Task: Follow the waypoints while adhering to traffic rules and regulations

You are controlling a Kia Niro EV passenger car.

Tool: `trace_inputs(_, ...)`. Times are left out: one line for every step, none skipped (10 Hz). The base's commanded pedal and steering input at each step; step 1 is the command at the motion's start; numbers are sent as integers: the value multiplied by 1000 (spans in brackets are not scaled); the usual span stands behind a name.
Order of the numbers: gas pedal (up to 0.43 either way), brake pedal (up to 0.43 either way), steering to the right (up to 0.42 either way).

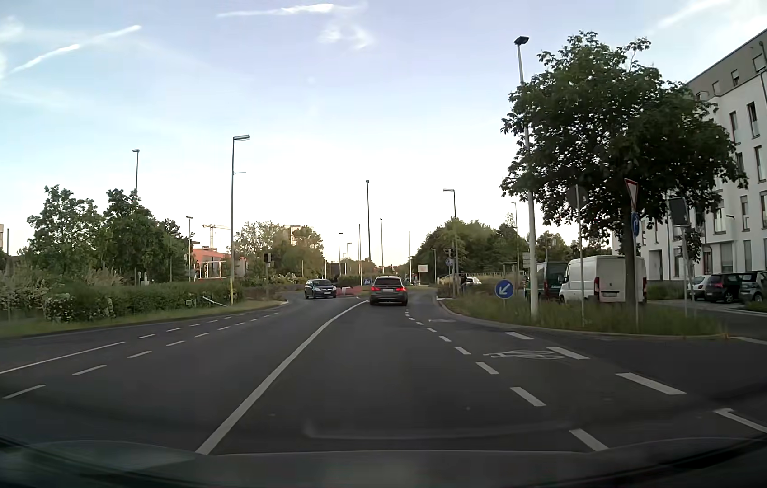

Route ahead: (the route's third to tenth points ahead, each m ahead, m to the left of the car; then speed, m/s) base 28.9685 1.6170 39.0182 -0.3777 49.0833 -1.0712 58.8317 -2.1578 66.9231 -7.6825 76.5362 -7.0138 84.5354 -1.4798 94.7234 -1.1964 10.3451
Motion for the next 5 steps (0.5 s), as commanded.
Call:
trace_inputs(0, 0, -4)
trace_inputs(0, 0, -4)
trace_inputs(0, 6, -4)
trace_inputs(0, 24, -3)
trace_inputs(0, 43, -3)
